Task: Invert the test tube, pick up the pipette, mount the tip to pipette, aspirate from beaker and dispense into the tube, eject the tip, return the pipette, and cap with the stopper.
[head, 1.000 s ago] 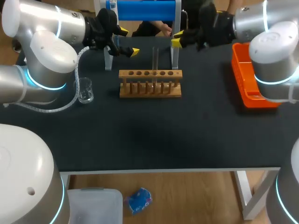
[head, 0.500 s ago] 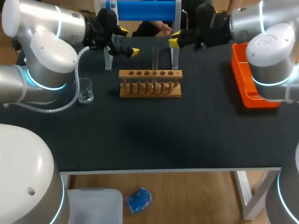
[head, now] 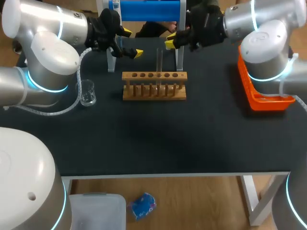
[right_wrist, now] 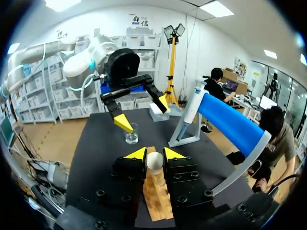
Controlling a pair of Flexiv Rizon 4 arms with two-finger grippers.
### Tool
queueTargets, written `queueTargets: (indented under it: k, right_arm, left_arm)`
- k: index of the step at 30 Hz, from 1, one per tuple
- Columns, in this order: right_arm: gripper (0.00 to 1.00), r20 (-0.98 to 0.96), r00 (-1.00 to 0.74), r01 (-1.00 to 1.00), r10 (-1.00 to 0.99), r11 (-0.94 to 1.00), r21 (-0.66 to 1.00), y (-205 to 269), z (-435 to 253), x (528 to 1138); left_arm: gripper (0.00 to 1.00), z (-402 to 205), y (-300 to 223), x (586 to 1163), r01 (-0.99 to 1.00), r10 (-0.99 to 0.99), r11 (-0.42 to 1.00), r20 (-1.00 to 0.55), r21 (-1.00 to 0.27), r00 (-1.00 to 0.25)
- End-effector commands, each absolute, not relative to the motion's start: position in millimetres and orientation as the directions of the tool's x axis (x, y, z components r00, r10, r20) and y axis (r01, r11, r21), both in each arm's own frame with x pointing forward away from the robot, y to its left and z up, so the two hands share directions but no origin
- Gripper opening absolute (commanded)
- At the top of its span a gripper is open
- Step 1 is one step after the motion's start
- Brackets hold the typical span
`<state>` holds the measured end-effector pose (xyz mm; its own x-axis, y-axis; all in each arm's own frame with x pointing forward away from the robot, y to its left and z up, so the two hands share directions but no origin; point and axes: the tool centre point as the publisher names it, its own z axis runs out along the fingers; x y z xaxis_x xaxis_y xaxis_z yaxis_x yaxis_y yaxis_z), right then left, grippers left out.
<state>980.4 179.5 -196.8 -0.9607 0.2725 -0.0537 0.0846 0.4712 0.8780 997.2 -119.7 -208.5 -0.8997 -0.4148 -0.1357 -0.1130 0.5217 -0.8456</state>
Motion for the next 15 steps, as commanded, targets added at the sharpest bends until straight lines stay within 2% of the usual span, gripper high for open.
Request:
queueTargets:
  k: [1,15]
  right_arm:
    - [0.0,-0.074,-0.961,0.073,0.268,0.5,0.863,195.0,-197.6,994.0]
    - [0.0,-0.132,-0.956,0.033,0.26,0.545,0.838,207.3,-206.9,998.8]
  left_arm:
    - [1.0,-207.6,-119.8,997.6,-0.116,-0.413,0.524,-0.133,-0.844,-0.901]
    - [1.0,-207.6,-119.8,997.6,-0.116,-0.413,0.524,-0.133,-0.844,-0.901]
